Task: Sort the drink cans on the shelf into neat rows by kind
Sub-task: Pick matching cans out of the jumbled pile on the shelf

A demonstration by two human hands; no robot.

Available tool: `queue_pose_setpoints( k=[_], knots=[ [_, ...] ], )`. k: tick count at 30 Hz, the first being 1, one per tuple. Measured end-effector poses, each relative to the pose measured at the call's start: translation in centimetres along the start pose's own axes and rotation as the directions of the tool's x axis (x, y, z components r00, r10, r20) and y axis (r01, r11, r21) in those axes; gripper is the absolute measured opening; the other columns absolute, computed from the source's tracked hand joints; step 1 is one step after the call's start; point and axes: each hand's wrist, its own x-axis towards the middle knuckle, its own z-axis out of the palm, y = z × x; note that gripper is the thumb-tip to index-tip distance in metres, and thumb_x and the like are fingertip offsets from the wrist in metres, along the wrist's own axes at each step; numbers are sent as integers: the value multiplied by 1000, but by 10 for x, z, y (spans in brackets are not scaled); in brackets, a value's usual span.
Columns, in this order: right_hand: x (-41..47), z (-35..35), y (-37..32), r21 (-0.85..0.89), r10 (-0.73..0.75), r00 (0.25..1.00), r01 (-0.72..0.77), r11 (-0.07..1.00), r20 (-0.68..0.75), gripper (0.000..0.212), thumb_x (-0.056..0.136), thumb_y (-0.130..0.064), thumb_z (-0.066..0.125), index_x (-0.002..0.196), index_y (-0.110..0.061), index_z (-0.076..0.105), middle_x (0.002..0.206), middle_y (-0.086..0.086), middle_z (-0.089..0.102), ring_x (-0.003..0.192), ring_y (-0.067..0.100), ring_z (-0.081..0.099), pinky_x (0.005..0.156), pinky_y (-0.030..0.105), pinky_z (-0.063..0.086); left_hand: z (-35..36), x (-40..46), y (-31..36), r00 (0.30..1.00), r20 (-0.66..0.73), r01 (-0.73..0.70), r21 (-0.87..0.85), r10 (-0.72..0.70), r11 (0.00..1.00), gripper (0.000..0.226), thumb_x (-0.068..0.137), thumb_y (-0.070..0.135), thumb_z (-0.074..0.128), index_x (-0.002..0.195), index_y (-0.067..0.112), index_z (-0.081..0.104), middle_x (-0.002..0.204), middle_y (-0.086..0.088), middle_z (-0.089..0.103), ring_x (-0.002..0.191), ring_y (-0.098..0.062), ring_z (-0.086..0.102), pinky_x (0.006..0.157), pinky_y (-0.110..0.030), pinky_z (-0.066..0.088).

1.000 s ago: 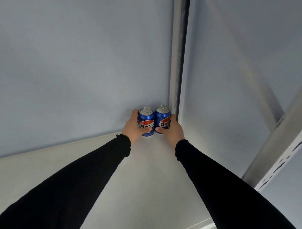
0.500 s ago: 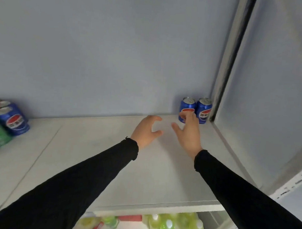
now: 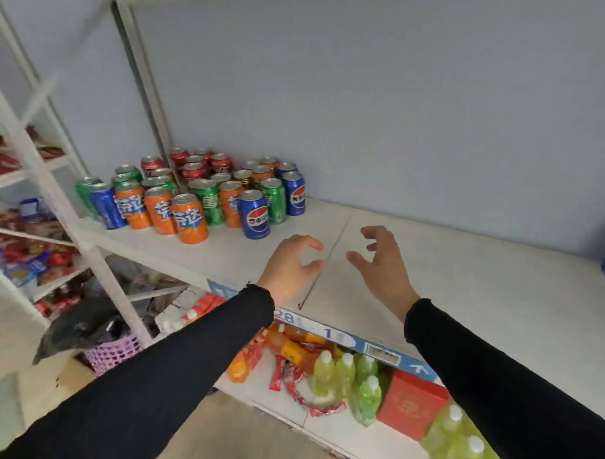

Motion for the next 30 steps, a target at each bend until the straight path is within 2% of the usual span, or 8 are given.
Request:
queue_pose_setpoints(
  k=[3,8,13,17,20,23,26,30],
  knots=[
    [-1,56,-31,7,17,1000,-17,1000,-3,46,91,-22,71,131,-16,51,129,-2,49,106,14,52,86,25,42,-58,-26,-49,1000,-5,20,11,-20,1000,25,93,26,67,117,25,63,124,8,60,117,-7,52,93,-20,36],
    [5,119,-61,75,138,990,-136,988,-24,42,91,-24,70,128,-17,51,127,1,53,103,16,54,82,25,43,-124,-42,-107,999,-17,38,-20,-38,999,30,94,27,66,123,26,59,129,10,57,120,-6,50,104,-31,41],
    [30,148,-64,62,198,979,-195,979,-54,44,93,-26,68,131,-15,49,129,3,55,107,17,56,85,27,46,-136,-26,-130,995,-45,79,-101,-84,992,51,91,26,69,136,25,46,139,6,51,129,-9,47,110,-33,39],
    [68,155,-52,138,251,966,-241,961,-62,48,95,-31,66,135,-15,46,136,5,52,115,22,56,93,33,49,-129,5,-134,997,-40,66,-138,-72,988,67,88,21,73,144,23,35,146,1,45,132,-15,45,111,-35,38],
    [105,155,-34,167,265,963,-254,953,-47,57,94,-35,66,143,-17,42,144,4,47,125,21,50,100,36,46,-119,35,-136,998,-46,26,-128,-32,991,79,86,19,76,149,22,28,151,1,41,133,-13,43,104,-25,37],
    [147,154,-12,232,287,958,-282,931,11,69,92,-40,68,149,-21,35,151,2,40,134,20,43,99,35,42,-107,68,-145,1000,-23,12,-195,-17,981,89,83,19,80,151,26,23,152,6,41,133,-6,44,102,-22,38],
    [182,156,6,290,313,942,-336,896,123,79,89,-39,73,152,-24,28,155,1,34,139,22,37,99,36,40,-98,93,-153,999,0,52,-280,-54,958,95,82,15,80,153,28,18,154,8,39,136,-5,41,111,-31,40],
    [214,164,19,302,281,928,-349,887,245,87,83,-32,81,152,-23,29,152,2,40,135,23,43,105,40,42,-89,105,-158,998,-3,61,-233,-63,970,95,83,17,79,153,29,16,153,6,40,137,-10,42,100,-21,39]
  ],
)
